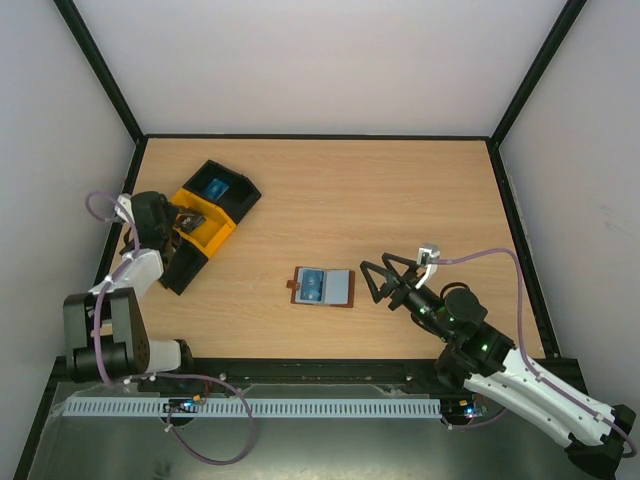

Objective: Take the credit cards out of the card holder

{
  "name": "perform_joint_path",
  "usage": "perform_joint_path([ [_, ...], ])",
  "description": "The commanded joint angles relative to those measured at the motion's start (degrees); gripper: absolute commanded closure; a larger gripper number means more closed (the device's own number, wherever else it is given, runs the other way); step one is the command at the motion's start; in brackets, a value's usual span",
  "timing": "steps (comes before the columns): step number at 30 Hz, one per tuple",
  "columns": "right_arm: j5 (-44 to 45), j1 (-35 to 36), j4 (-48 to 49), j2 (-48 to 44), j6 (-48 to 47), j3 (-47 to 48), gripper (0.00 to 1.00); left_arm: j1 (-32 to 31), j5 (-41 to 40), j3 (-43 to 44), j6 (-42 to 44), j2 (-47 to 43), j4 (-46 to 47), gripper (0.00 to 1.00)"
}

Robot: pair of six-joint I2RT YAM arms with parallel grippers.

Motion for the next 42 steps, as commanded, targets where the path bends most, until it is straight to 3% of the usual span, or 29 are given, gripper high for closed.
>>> perform_joint_path([
  [1,2.07,-0.11,-1.94,-1.07,-1.03,2.49,0.02,0.5,-2.9,0.97,2.73,2.96,4.59,0.97],
  [26,5.46,-0.08,-6.42,-4.05,-0.07,2.92,0.02,0.53,-3.68,3.46,4.66,13.99,14.53,0.97],
  [42,7.37,-0.18,-7.94,-6.09,-0.48,2.63,0.02,-0.05,-4.87,8.87,9.25,18.95,12.01,0.97],
])
